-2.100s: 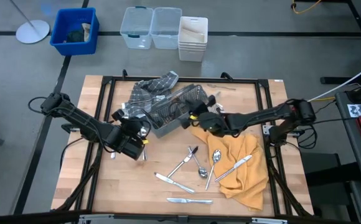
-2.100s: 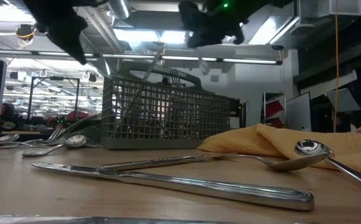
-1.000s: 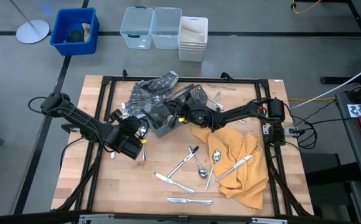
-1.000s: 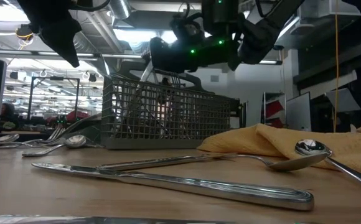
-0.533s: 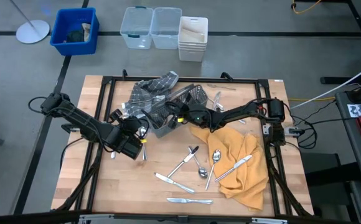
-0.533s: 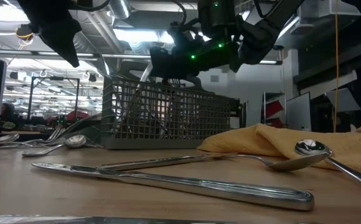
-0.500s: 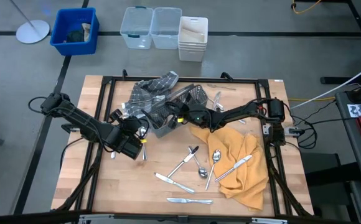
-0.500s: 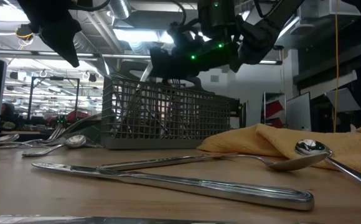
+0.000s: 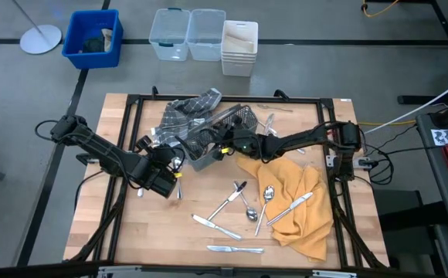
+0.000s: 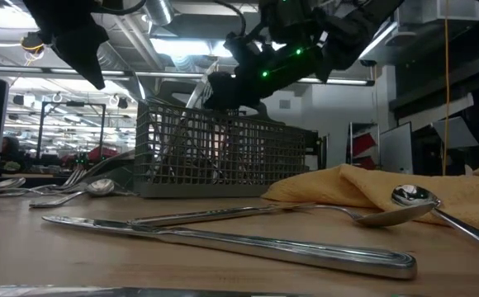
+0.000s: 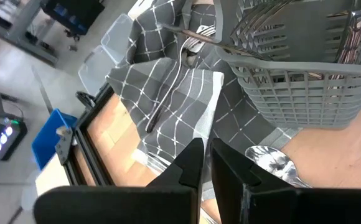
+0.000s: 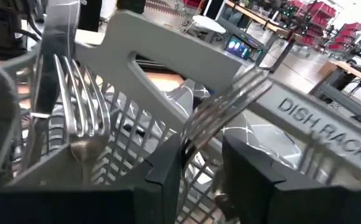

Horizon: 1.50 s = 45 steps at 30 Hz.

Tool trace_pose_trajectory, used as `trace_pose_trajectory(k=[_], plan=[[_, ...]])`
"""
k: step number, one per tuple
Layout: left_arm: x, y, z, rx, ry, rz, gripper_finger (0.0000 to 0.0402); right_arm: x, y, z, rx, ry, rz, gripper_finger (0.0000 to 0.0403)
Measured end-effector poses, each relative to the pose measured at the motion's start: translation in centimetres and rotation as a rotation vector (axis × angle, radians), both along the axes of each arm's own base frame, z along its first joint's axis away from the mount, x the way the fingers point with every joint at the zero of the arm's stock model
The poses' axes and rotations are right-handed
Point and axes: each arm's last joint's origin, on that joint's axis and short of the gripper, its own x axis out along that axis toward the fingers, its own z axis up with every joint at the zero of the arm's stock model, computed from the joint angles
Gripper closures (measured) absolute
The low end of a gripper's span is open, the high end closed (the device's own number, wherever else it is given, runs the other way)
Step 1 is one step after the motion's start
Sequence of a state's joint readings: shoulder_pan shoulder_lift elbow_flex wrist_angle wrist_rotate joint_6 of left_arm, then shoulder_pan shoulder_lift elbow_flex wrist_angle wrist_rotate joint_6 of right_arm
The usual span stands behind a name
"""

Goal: Sort silverware
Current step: Put the silver knife into the gray silverware basket, then put the silver spoon into the gray silverware basket

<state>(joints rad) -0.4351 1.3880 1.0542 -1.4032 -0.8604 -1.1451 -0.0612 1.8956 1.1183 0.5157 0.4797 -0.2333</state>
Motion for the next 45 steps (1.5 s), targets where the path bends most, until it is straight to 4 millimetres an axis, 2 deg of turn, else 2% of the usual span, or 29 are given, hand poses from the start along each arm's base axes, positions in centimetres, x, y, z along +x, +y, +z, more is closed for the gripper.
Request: trace_pose_trajectory(k=[7,14,19,28,45], plan=[[-0.2,0.4,0.0,-0.159,-0.010,0.113,0.0383,-1.1,2.0,1.8,0.001,0.063,0.041,0.0281],[-0.6,1.1,0.3,-0.347,0.015,0.207,0.0383,-2.2,3.6,2.7,0.044,0.125,0.069,0.0281],[-0.1,1.2,0.2,-0.433,-0.064,0.297,0.0383,-3.0,4.3,2.4,0.102,0.200,0.061,0.0281],[1.1,0.7,0.0,-0.496,-0.158,0.279,0.0382,-4.7,4.8,1.8,0.139,0.377,0.048,0.0281],[4.1,-0.7,-4.9,-0.511,0.050,0.307,0.0382,-8.6,4.5,2.7,0.131,0.658,0.021,0.0281]])
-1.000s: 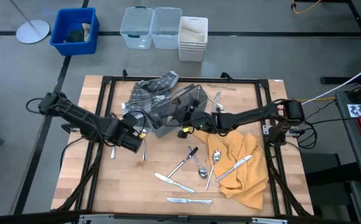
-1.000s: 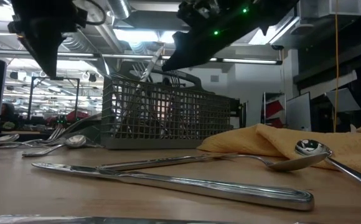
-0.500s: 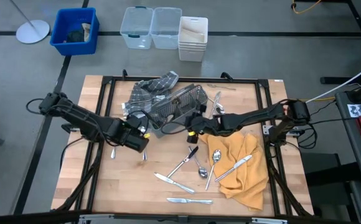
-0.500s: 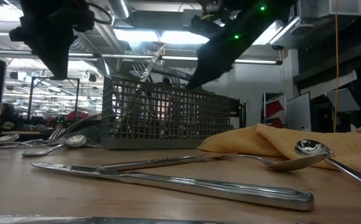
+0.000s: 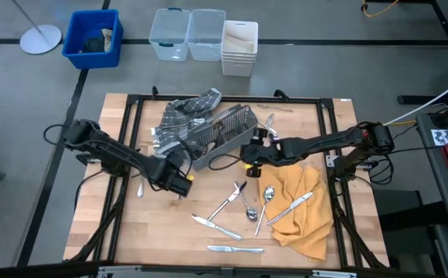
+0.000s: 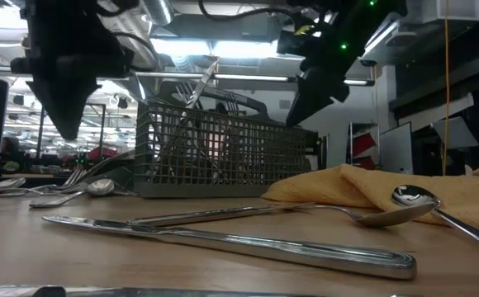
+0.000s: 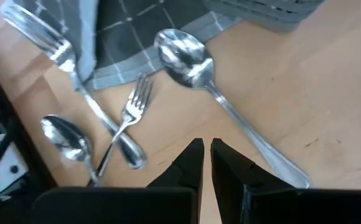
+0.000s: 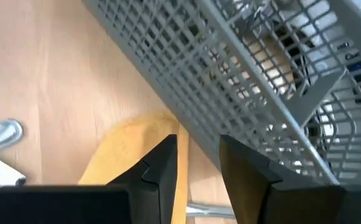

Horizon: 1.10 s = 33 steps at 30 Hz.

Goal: Sort silverware
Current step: Put the silver spoon into the gray silverware basket

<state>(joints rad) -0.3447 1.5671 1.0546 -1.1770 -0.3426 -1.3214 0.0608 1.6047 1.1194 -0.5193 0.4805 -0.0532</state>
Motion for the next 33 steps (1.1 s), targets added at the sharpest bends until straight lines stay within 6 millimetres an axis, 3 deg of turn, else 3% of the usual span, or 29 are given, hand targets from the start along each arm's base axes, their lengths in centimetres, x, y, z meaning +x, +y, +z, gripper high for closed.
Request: trace_pose_trajectory(k=[7,14,20,26,33], plan=[[0.4,0.3,-0.9,0.041,0.053,-0.039,0.0382,-0.4,0.0,-0.2,0.003,0.043,-0.007,0.0281],[0.5,0.6,-0.9,0.012,0.034,0.059,0.0380,-1.0,-0.1,-0.6,0.013,0.092,-0.047,0.0281],[1.1,1.2,-1.0,-0.013,-0.010,0.095,0.0341,-1.2,-0.1,-0.6,0.011,0.114,-0.051,0.0281],[1.2,1.8,-2.6,-0.031,-0.082,0.178,0.0301,-1.3,0.4,-0.7,-0.010,0.119,-0.055,0.0281],[0.3,2.1,-4.8,-0.038,-0.132,0.292,0.0300,-1.9,1.0,-0.8,-0.060,0.160,-0.074,0.0281]])
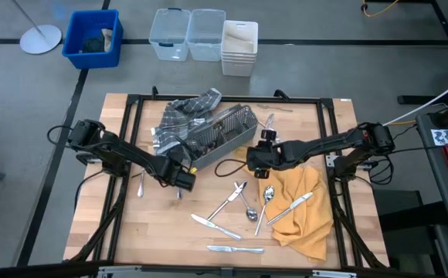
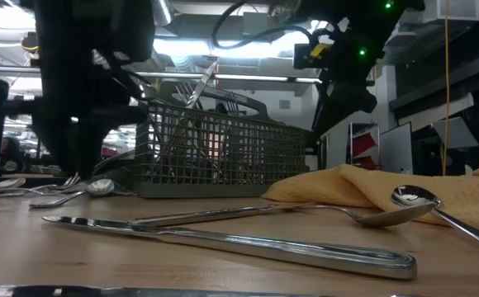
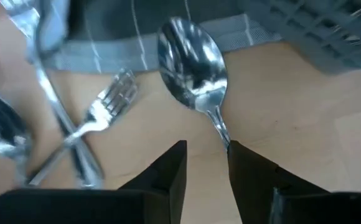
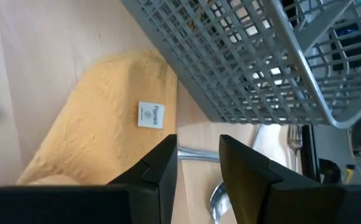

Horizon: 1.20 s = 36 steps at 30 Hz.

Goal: Sort silverware
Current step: Put the silver spoon into the gray silverware basket

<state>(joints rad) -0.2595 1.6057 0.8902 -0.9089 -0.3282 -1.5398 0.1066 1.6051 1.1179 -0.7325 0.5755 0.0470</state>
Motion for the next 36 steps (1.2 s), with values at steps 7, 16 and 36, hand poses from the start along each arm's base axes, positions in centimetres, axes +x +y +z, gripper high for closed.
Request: trace_pose_trajectory(k=[7,16,36], plan=[[-0.2,0.0,-1.9,-0.023,-0.094,0.005,0.0308,-0.3,0.1,-0.1,-0.017,0.019,-0.024,0.0281],[-0.9,0.2,-3.0,-0.020,-0.110,0.019,0.0312,-0.4,0.1,-0.1,-0.017,0.021,-0.026,0.0281],[-1.5,-0.9,-1.4,-0.069,-0.168,-0.042,0.0396,-1.7,-0.3,-0.2,-0.129,0.122,-0.099,0.0281]])
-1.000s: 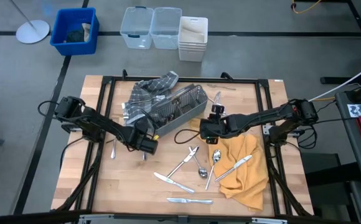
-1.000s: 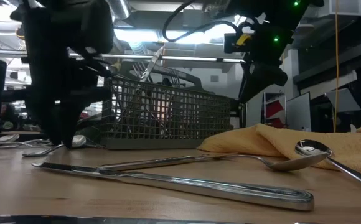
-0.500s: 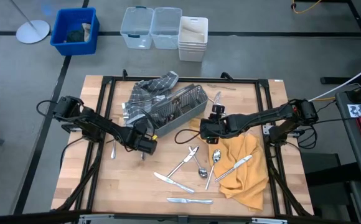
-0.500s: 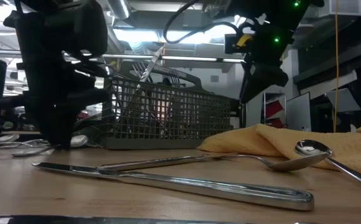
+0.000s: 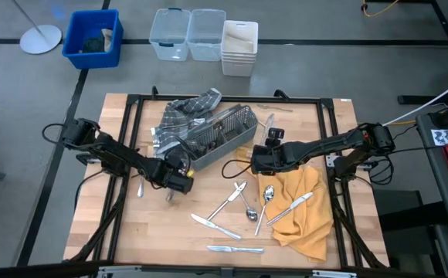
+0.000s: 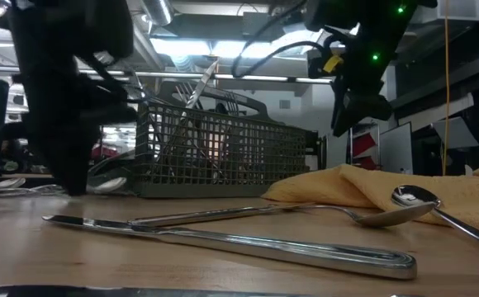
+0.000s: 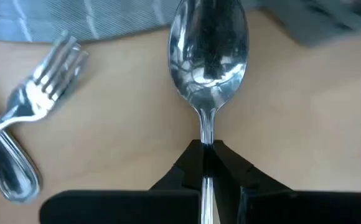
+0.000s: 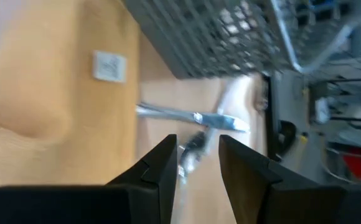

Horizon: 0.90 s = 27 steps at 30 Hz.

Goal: Sort silverware
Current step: Put the silver spoon into the gray silverware basket

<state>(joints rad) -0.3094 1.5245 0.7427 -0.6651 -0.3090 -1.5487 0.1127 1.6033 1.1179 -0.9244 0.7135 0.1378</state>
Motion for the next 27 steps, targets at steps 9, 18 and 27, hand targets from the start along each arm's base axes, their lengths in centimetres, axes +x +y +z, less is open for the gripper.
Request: trace_pose_trajectory(k=[9,18,27], plan=[[-0.8,-1.2,1.9,-0.033,-0.078,-0.063,0.0398,-1.3,-0.4,0.8,-0.108,0.003,-0.087,0.0281],[-2.3,-3.6,4.3,-0.129,-0.195,-0.199,0.0399,-2.3,-0.6,1.8,-0.131,-0.010,-0.122,0.0281],[-0.5,-6.5,7.2,0.007,-0.598,-0.525,0.0399,-3.4,-0.7,3.6,-0.119,-0.079,-0.122,0.0281]])
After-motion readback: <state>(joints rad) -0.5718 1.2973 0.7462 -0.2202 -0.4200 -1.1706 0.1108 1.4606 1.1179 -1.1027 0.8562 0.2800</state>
